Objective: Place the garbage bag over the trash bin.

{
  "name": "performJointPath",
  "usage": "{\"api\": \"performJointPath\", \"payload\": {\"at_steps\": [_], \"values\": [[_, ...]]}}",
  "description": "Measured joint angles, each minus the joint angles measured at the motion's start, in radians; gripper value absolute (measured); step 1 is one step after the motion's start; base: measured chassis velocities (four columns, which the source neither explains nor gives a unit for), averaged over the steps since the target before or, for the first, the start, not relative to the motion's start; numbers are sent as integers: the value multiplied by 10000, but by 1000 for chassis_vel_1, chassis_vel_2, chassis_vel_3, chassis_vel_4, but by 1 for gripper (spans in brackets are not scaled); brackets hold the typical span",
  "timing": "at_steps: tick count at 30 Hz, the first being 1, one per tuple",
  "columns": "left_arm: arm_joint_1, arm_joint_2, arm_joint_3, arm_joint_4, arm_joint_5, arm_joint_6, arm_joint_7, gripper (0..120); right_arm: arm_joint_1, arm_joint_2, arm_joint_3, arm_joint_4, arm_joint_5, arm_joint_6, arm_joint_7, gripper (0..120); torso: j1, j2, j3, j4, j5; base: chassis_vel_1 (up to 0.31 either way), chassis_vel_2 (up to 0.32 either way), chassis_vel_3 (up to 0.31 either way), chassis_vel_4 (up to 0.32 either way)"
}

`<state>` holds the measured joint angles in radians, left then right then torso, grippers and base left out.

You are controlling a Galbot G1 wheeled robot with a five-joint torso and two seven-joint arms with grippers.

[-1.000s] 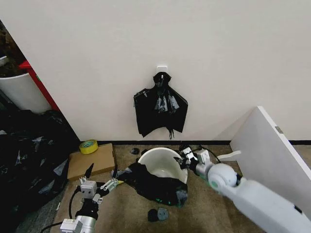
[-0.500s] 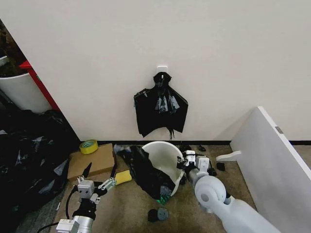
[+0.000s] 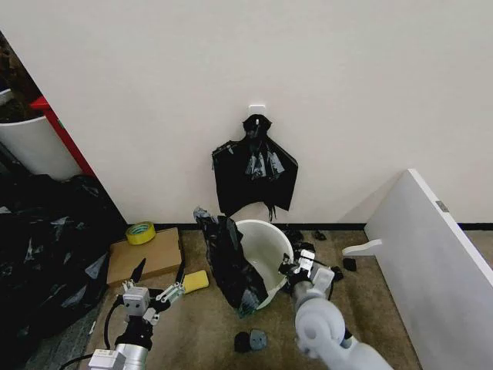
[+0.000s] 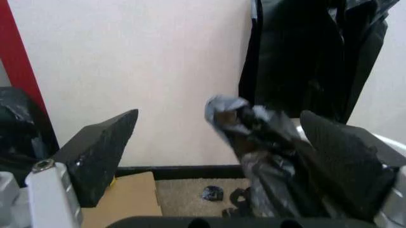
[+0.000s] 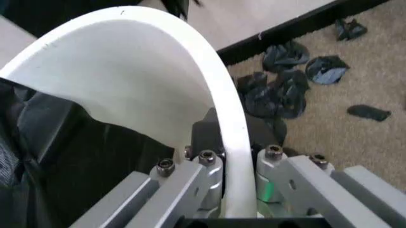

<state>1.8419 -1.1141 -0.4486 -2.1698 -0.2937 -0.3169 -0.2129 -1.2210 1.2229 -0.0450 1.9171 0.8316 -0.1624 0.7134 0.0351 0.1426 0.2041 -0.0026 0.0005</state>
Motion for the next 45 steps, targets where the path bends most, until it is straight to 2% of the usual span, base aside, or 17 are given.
{"api": "performJointPath", "payload": {"at_steps": [11,19,20,25,27,30,32,35,38,41,45], "values": [[-59,-55,86,98,9,-14,7,100,-235,198,-89,-464,-834,175,-180,2,0,0,0,-1,-1,0,0,0,0],[-138,-45,116,193,11,-36,17,100,-467,-165,87,-165,-1263,80,-42,34,0,0,0,0,2,0,0,0,0],[-138,-45,116,193,11,-36,17,100,-467,-165,87,-165,-1263,80,-42,34,0,0,0,0,2,0,0,0,0],[-153,-37,131,237,9,-39,25,100,-960,-786,481,870,-2089,-169,47,54,0,0,0,0,2,0,0,0,0],[-150,-37,131,237,8,-39,28,100,-1059,-924,527,1077,-2425,-185,10,57,0,0,0,-2,0,0,0,0,0],[-124,-23,132,274,2,-9,27,100,-1272,-1563,557,1644,-4436,291,-1031,71,0,0,0,-3,2,0,0,0,0],[-110,4,145,333,0,33,21,100,-1131,-2093,282,2021,-5019,382,-2022,81,0,0,0,-2,-1,0,0,0,0],[-104,42,162,344,-12,160,-5,100,-725,-2518,-134,2461,-4464,-164,-2788,90,0,1,0,1,0,0,0,0,0],[-94,126,179,344,-18,322,-28,100,123,-2762,-632,2853,-2969,-1581,-3610,98,0,0,1,1,0,0,0,0,0],[-80,195,187,362,18,396,-30,100,1124,-2568,-1243,2910,-1714,-3026,-3759,100,0,0,1,1,0,0,0,0,0],[-104,182,197,415,44,450,-31,100,1912,-2076,-2065,2387,-1416,-3685,-3560,100,1,0,2,1,0,0,0,0,0]]}}
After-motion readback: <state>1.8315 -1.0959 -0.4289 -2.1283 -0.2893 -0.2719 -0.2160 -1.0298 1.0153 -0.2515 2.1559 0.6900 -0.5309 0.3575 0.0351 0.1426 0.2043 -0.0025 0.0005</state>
